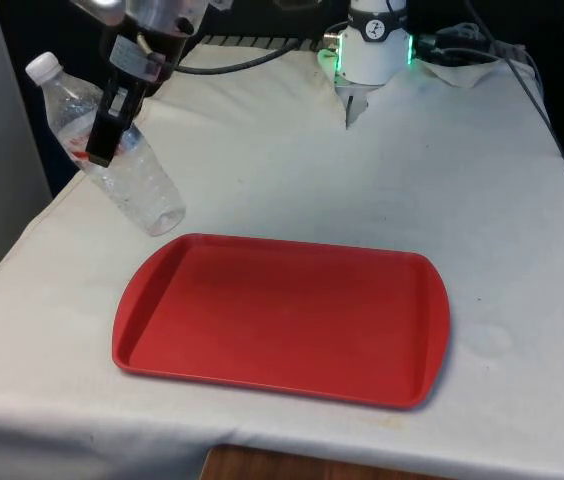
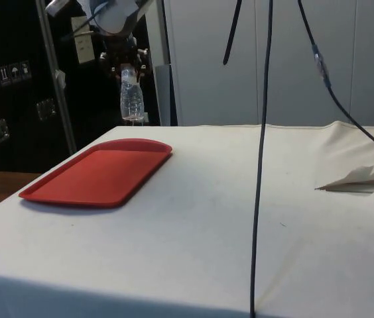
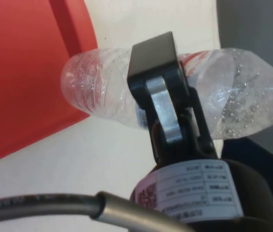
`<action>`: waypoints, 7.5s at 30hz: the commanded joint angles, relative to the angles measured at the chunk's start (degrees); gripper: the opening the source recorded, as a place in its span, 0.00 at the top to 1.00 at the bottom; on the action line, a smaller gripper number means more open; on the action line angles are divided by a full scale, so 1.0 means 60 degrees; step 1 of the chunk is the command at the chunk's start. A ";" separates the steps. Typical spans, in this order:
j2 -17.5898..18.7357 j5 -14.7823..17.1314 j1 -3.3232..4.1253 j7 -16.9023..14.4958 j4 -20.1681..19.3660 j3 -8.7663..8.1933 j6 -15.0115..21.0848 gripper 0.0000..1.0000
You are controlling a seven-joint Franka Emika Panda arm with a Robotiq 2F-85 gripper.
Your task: Place the bottle upright on the tray.
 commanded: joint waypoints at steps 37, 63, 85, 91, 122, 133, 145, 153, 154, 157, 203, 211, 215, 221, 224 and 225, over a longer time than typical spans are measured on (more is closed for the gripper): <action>0.0773 -0.1843 0.0716 0.1948 0.1175 0.0067 -0.0821 0.67; 0.1213 -0.3209 0.1079 0.3323 0.1681 0.0220 -0.1423 0.67; 0.1642 -0.4460 0.1136 0.5195 0.1681 0.0793 -0.1528 0.67; 0.1824 -0.4488 0.1146 0.5510 0.1700 0.0850 -0.1528 0.67; 0.2454 -0.5176 0.1203 0.6809 0.1967 0.1346 -0.1900 0.67; 0.2588 -0.5405 0.1299 0.6990 0.2244 0.1490 -0.2378 0.67; 0.2731 -0.5605 0.1318 0.7152 0.2387 0.1662 -0.2597 0.67; 0.2779 -0.5644 0.1327 0.7172 0.2454 0.1709 -0.2683 0.67; 0.2779 -0.5663 0.1318 0.7172 0.2454 0.1719 -0.2693 0.67; 0.2769 -0.5682 0.1318 0.7152 0.2445 0.1728 -0.2702 0.67; 0.2788 -0.5710 0.1356 0.7229 0.2464 0.1757 -0.2855 0.00; 0.2712 -0.5653 0.1318 0.7267 0.2645 0.1853 -0.2913 0.00; 0.2626 -0.5653 0.1299 0.7296 0.2664 0.1900 -0.2932 0.00; 0.2492 -0.5653 0.1308 0.7305 0.2674 0.1948 -0.2989 0.00; 0.2406 -0.5663 0.1308 0.7286 0.2693 0.1996 -0.3046 0.00; 0.2473 -0.5730 0.1318 0.7277 0.2712 0.1958 -0.3084 0.00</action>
